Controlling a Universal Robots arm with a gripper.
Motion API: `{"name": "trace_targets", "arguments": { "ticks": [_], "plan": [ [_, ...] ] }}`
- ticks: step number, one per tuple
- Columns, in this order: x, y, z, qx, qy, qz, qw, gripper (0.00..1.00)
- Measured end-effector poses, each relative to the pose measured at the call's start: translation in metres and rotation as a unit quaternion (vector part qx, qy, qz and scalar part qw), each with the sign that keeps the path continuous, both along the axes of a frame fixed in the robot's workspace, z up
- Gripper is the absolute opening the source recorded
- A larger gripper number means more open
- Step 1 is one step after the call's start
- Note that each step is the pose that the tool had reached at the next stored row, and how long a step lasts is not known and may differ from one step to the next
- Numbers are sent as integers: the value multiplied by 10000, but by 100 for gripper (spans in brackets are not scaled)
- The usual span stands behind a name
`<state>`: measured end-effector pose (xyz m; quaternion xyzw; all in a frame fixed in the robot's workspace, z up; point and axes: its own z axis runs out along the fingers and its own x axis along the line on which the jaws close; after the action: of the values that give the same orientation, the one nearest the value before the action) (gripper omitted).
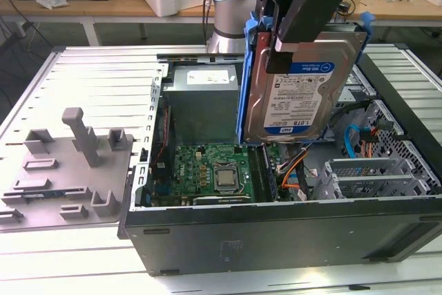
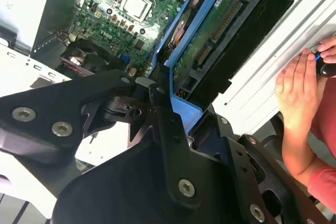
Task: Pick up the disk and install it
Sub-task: 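Insert the disk into the insertion slot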
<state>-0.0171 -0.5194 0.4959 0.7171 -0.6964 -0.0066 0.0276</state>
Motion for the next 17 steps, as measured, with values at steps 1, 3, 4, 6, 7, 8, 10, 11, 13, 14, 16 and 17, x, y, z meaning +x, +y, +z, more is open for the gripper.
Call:
{"name": "trace_targets", "arguments": {
  "ticks": [1,3,4,6,7,8,10,11,13,14,16,17],
  "plan": [
    [8,0,-5,7,-2,-19,10000,37],
    [25,-1,-13,21,-4,-60,10000,37],
    [33,-1,-17,27,-4,-75,10000,37],
    [70,-2,-27,48,-5,-117,9999,37],
    [111,-2,-29,51,-4,-127,9999,37],
    [138,-2,-29,51,-5,-131,9999,37],
    [203,-3,-32,53,-5,-138,9999,37],
    [244,-4,-37,64,-5,-147,9999,37],
    [294,-5,-42,77,-5,-166,9998,37],
    [311,-5,-44,81,-5,-173,9998,37],
    [369,-7,-48,88,-5,-186,9998,37],
    [392,-8,-49,89,-5,-189,9998,37]
  ]
}}
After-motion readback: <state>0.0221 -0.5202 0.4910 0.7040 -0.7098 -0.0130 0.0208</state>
